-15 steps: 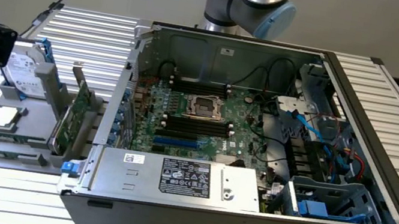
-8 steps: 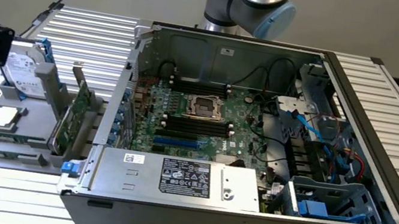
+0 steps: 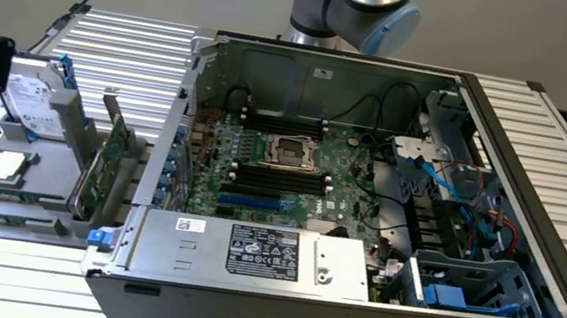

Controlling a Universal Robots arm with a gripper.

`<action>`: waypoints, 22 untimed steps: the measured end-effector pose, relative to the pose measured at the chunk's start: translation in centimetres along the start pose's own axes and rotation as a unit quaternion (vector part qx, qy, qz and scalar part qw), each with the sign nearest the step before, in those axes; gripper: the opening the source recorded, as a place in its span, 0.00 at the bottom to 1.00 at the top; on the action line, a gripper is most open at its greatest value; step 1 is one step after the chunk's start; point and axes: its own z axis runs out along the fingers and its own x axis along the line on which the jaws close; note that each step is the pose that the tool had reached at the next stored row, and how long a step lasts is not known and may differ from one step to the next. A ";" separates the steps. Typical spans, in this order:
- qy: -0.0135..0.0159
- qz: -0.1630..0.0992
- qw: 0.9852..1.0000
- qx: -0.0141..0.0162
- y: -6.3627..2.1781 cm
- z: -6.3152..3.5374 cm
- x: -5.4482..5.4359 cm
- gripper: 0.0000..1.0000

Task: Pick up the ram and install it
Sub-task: 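Pick up the ram and move it above insertion slot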

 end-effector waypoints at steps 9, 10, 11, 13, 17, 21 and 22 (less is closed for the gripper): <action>0.002 -0.076 0.997 0.003 0.01 0.01 0.0 0.11; 0.002 -0.076 0.997 0.003 0.01 0.01 0.0 0.11; 0.002 -0.076 0.997 0.003 0.01 0.01 0.0 0.11; 0.002 -0.076 0.997 0.003 0.01 0.01 0.0 0.11; 0.002 -0.076 0.997 0.003 0.01 0.02 0.0 0.11; 0.002 -0.076 0.997 0.003 0.02 0.03 0.0 0.23; 0.002 -0.076 0.997 0.003 0.03 0.08 0.0 0.23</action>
